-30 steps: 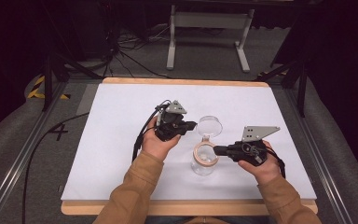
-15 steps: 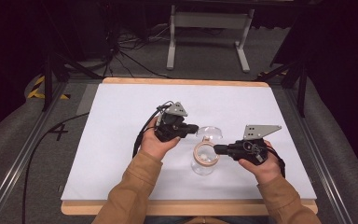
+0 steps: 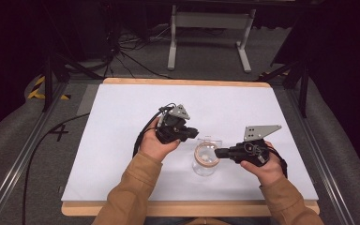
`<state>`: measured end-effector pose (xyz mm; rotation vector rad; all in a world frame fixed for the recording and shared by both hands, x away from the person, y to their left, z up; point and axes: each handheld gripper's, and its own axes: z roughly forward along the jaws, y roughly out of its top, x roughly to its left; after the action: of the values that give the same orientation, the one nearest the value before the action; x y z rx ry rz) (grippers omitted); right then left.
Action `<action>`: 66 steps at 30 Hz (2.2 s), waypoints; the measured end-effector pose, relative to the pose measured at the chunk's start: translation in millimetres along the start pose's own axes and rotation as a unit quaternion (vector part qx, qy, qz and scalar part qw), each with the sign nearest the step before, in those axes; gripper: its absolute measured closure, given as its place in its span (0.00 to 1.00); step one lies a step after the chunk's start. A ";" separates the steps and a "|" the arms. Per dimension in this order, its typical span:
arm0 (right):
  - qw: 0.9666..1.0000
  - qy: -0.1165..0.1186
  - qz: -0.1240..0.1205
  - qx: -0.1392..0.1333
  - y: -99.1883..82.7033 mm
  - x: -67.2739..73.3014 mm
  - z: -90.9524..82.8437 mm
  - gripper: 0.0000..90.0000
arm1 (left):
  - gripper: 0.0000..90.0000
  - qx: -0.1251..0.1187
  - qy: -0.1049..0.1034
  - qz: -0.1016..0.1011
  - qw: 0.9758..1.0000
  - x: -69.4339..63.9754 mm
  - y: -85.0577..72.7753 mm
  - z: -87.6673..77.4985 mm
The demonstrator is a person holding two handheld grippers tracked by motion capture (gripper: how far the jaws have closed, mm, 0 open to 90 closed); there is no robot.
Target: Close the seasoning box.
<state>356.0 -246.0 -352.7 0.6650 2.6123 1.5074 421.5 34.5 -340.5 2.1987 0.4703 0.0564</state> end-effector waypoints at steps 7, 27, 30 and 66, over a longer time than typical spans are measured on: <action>0.998 0.007 0.019 0.052 0.2 -0.4 2.0 1.00 | 0.93 0.012 -0.003 -0.024 1.000 9.3 -5.5 -16.2; 0.990 0.023 0.047 0.128 -5.0 -4.7 7.7 1.00 | 0.92 0.019 -0.013 -0.049 0.999 18.0 -11.1 -23.3; 0.990 0.025 0.049 0.132 -5.7 -5.2 8.4 1.00 | 0.92 0.017 -0.012 -0.049 0.999 17.8 -11.1 -22.5; 0.988 -0.136 0.044 0.055 10.4 -62.0 -43.6 0.70 | 0.81 0.009 0.068 -0.115 0.991 22.4 -56.7 -62.3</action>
<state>404.5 -301.2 -331.5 0.9347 2.4992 1.1990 411.9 120.8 -347.9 2.1528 0.7999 0.0788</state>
